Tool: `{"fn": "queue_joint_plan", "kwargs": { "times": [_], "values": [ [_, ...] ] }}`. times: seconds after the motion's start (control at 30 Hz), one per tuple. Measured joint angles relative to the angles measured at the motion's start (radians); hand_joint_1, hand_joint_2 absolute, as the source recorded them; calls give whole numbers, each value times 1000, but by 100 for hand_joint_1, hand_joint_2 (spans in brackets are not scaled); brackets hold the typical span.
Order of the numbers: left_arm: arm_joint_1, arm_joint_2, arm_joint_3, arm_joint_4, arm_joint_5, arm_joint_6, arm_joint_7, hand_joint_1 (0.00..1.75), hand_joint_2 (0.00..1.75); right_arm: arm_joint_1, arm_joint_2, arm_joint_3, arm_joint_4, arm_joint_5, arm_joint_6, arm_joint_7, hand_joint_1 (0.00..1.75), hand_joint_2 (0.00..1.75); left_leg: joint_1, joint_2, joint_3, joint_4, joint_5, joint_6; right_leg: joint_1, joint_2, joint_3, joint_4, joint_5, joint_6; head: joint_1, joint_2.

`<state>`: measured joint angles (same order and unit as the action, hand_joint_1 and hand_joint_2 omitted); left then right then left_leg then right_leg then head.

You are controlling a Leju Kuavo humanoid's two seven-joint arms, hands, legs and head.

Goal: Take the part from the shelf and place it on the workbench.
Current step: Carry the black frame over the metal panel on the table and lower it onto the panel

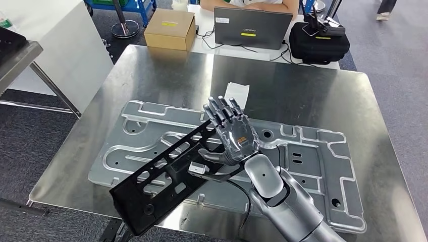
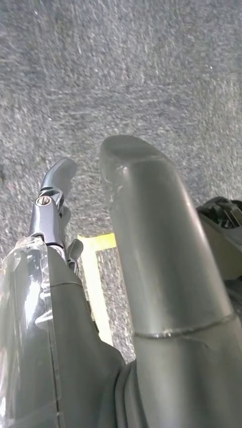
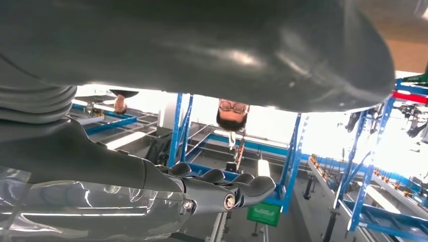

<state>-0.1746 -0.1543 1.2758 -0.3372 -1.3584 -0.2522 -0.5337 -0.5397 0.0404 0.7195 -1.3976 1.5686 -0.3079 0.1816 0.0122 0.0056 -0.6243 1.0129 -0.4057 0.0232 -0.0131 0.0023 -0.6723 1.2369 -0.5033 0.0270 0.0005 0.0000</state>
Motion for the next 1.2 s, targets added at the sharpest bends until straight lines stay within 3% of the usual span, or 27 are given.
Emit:
{"fn": "queue_joint_plan", "kwargs": {
  "times": [0.07, 0.1, 0.17, 0.23, 0.3, 0.37, 0.4, 0.43, 0.47, 0.5, 0.53, 0.6, 0.63, 0.67, 0.73, 0.77, 0.8, 0.87, 0.9, 0.93, 1.0, 1.03, 1.1, 1.13, 1.17, 1.2],
  "values": [
    [0, -1, 0, 0, 0, 0, 0, 0, 0, -3, 1, 0, -2, 0, 0, 0, 0, 0, -2, -1, -18, 7, 14, -9, 5, 0, 109, -138, 1, -13, -1, 0],
    [-1, -2, 0, 0, 0, 0, 0, 0, 0, -4, 1, 0, -3, 0, 0, 0, 0, 0, -3, -1, -23, 8, 21, -14, 8, 0, 143, -189, -8, -20, -1, 0],
    [0, -2, 0, 0, 0, 0, 0, 0, 0, -5, 1, 0, -3, 0, -1, 0, 0, 0, -4, -1, -27, 4, 39, -28, 12, 0, 159, -229, -13, -34, 0, 0],
    [1, -1, 0, 0, 0, 0, 0, 0, 0, -6, 1, 0, -2, 0, 0, 0, 0, 87, -1, -2, -36, 10, 28, -40, 9, -4, 144, -234, 9, -48, 0, 0],
    [3, 0, 0, 0, 0, 0, 0, 0, 0, -6, 2, 0, -1, 0, 0, 0, 0, 175, 2, -2, -60, 75, -51, -49, 5, -9, 122, -237, 33, -63, -6, 0],
    [3, 1, 0, 0, 0, 0, 0, 0, 0, -6, 2, 0, 0, 0, 0, 0, 0, 175, 3, -2, -85, 190, -145, -56, 8, -10, 93, -236, 56, -70, -11, 0],
    [3, 1, 0, 0, 0, 0, 0, 0, 0, -5, 2, 0, 0, 0, 0, 0, 0, 175, 4, -2, -88, 241, -162, -58, 9, -11, 77, -235, 67, -70, -11, 0],
    [2, 1, 0, 0, 0, 0, 0, 0, 0, -5, 2, 0, 1, 0, 0, 0, 0, 175, 5, -2, -80, 268, -154, -60, 9, -11, 60, -232, 79, -69, -11, 0],
    [0, 1, 0, 0, 3, 8, 1, 0, 0, -2, 2, -1, 1, -9, -3, -5, 0, 175, 6, -2, -57, 265, -128, -62, 9, -9, 41, -229, 91, -66, -12, 0],
    [-13, -8, -1, 2, 11, 32, 12, 0, 0, 17, 4, -7, -5, -37, -12, -23, 0, 175, 9, -5, -19, 230, -99, -62, 8, -6, 25, -225, 102, -61, -14, 0],
    [-48, -23, -3, 13, 25, 87, 42, 0, 0, 62, 9, -24, -25, -88, -24, -57, 0, 175, 11, -14, 31, 171, -87, -61, 8, -8, 11, -221, 111, -55, -18, 0],
    [-182, -78, 0, 70, 41, 281, 154, 0, 0, 227, 28, -114, -113, -326, -27, -197, 0, 175, 7, -43, 110, 49, -100, -52, 11, -38, -5, -215, 125, -40, -25, 0],
    [-251, -103, 8, 109, 28, 383, 214, 0, 0, 322, 46, -180, -160, -505, -9, -275, 0, 175, 2, -55, 123, 15, -111, -43, 12, -58, -9, -216, 133, -32, -25, 0],
    [-309, -125, 21, 143, -1, 457, 251, 0, 0, 400, 64, -249, -199, -709, 14, -341, 0, 175, -4, -60, 117, 2, -108, -32, 12, -73, -14, -219, 144, -24, -23, 0],
    [-375, -152, 65, 190, -83, 512, 259, 0, 0, 503, 101, -377, -245, -1105, 53, -396, 0, 175, -5, -55, 90, 1, -81, -10, 6, -67, -29, -220, 150, -8, -19, 0],
    [-400, -162, 93, 207, -114, 514, 240, 0, 0, 541, 113, -432, -266, -1258, 65, -403, 0, 131, -4, -49, 76, -2, -66, -1, 3, -53, -41, -205, 124, -1, -18, 0],
    [-421, -171, 123, 224, -133, 515, 219, 0, 0, 579, 126, -482, -283, -1366, 83, -412, 0, 87, -3, -41, 63, -3, -51, 7, 1, -35, -54, -170, 75, 4, -15, 0],
    [-447, -182, 171, 251, -135, 516, 184, 0, 0, 653, 155, -575, -298, -1428, 151, -451, 0, 0, -5, -27, 33, -2, -25, 17, 0, -10, -81, -54, -37, 12, -9, 0],
    [-455, -186, 187, 260, -129, 514, 173, 0, 0, 684, 171, -619, -294, -1418, 197, -477, 0, 0, -7, -21, 15, -2, -11, 19, 0, -5, -88, 5, -64, 14, -7, 0],
    [-462, -190, 199, 268, -121, 513, 166, 0, 0, 705, 186, -670, -280, -1401, 242, -509, 0, 0, -10, -16, -5, -1, 3, 20, 0, -4, -86, 48, -62, 15, -6, 0],
    [-482, -195, 217, 280, -108, 509, 156, 0, 0, 726, 215, -775, -231, -1387, 310, -574, 0, 0, -17, -9, -44, 1, 33, 21, 2, -4, -39, 53, -10, 7, -6, 0],
    [-491, -198, 224, 285, -104, 509, 150, 0, 0, 730, 229, -832, -200, -1383, 335, -607, 0, 0, -20, -7, -60, 1, 47, 21, 6, -5, 13, 8, 4, -3, -6, 0],
    [-501, -203, 235, 293, -98, 508, 136, 0, 0, 735, 249, -926, -147, -1382, 371, -660, 0, 0, -26, -4, -79, 3, 70, 17, 20, -10, 155, -144, -28, -28, -5, 0],
    [-504, -206, 239, 297, -95, 508, 130, 0, 0, 736, 257, -961, -124, -1382, 382, -679, 0, 0, -27, -1, -83, 2, 82, 13, 27, -13, 205, -208, -49, -37, -4, 0],
    [-505, -208, 243, 299, -92, 508, 125, 0, 0, 738, 264, -989, -104, -1383, 386, -694, 0, 0, -27, 3, -84, -2, 94, 8, 32, -15, 232, -249, -60, -42, -3, 0],
    [-506, -209, 246, 300, -89, 507, 122, 0, 0, 742, 271, -1011, -86, -1382, 388, -706, 0, 0, -27, 6, -85, -7, 108, 3, 31, -16, 230, -263, -54, -45, -2, 0]
  ]
}}
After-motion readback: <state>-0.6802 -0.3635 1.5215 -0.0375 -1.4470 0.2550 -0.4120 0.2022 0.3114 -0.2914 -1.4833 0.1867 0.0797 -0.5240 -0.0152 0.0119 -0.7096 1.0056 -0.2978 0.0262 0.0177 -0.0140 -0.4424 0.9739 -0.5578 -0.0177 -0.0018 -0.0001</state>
